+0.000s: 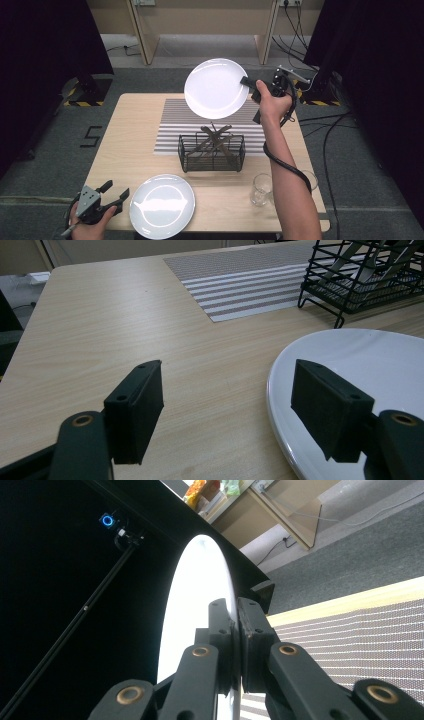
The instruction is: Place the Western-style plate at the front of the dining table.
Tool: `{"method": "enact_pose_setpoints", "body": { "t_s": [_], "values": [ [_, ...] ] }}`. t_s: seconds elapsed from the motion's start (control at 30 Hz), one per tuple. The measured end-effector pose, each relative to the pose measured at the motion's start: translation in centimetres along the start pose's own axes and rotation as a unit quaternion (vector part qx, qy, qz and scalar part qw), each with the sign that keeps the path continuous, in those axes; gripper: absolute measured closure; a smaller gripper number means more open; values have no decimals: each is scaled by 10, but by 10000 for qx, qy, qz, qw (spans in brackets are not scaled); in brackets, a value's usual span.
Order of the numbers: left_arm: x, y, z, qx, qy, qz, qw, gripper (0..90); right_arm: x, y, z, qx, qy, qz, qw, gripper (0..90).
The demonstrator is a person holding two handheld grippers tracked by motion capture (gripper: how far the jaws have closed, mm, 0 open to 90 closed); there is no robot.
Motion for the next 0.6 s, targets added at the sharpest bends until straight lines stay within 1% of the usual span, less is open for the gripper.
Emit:
{"method": "enact_pose_setpoints", "body": {
  "t_s": [0.2,0.6],
  "values": [
    [0,0,0,3,7,-4,10000,286,2,-6,0,30,-3,-90,10000,861],
    [0,0,0,-2,2,-5,10000,286,7,-12,-1,86,25,-168,9998,861]
  ]
}}
Point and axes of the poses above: each handheld gripper's, and its own axes: x roughly forward along the jaws, z roughly out of its top, y roughly to its left, the point moved 3 cm from there along x, roughly forward along the jaws, and after that the axes turned 10 degrees about -y, right-handed, at the moved point
